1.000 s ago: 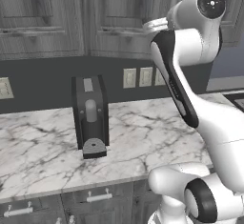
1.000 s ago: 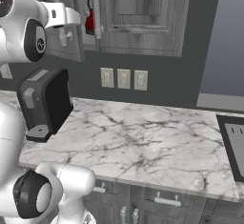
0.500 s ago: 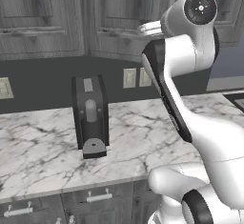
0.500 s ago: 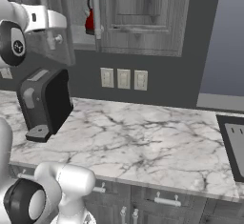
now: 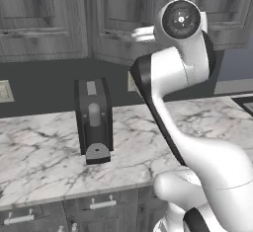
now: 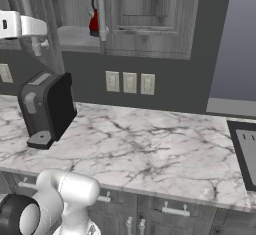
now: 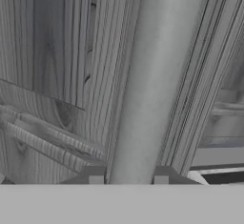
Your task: Open the cabinet, pick the kettle from the cabinet, and place it in the sink.
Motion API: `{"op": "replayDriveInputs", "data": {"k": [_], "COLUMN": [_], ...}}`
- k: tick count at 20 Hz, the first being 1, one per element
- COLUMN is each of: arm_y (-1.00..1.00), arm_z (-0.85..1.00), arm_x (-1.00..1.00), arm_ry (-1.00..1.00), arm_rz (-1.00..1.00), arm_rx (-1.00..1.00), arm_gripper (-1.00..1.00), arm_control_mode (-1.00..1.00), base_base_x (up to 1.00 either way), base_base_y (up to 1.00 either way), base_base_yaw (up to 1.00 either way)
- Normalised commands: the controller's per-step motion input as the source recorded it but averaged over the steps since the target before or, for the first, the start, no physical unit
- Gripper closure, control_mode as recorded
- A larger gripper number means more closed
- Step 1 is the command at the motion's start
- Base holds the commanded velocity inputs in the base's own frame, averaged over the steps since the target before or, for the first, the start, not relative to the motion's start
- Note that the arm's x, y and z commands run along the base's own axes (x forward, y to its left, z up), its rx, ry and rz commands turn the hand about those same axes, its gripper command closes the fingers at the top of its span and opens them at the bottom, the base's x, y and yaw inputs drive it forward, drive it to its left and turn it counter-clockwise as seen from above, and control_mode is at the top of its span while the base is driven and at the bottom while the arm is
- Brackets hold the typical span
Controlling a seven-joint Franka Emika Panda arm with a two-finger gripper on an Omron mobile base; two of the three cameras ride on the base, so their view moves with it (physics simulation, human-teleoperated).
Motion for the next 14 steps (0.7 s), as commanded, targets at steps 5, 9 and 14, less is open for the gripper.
{"op": "replayDriveInputs", "data": {"k": [5,9,14], "arm_y": [0.43,0.47,0.46], "arm_z": [0.0,0.0,0.0], "arm_x": [-0.48,-0.42,-0.34], "arm_ry": [-0.09,-0.07,-0.01], "arm_rz": [-0.13,-0.14,-0.13], "arm_rx": [0.0,0.0,0.0], "arm_gripper": [1.0,1.0,1.0], "arm_control_mode": [-1.0,-1.0,-1.0], "base_base_x": [0.0,0.0,0.0], "base_base_y": [0.0,0.0,0.0], "base_base_yaw": [0.0,0.0,0.0]}}
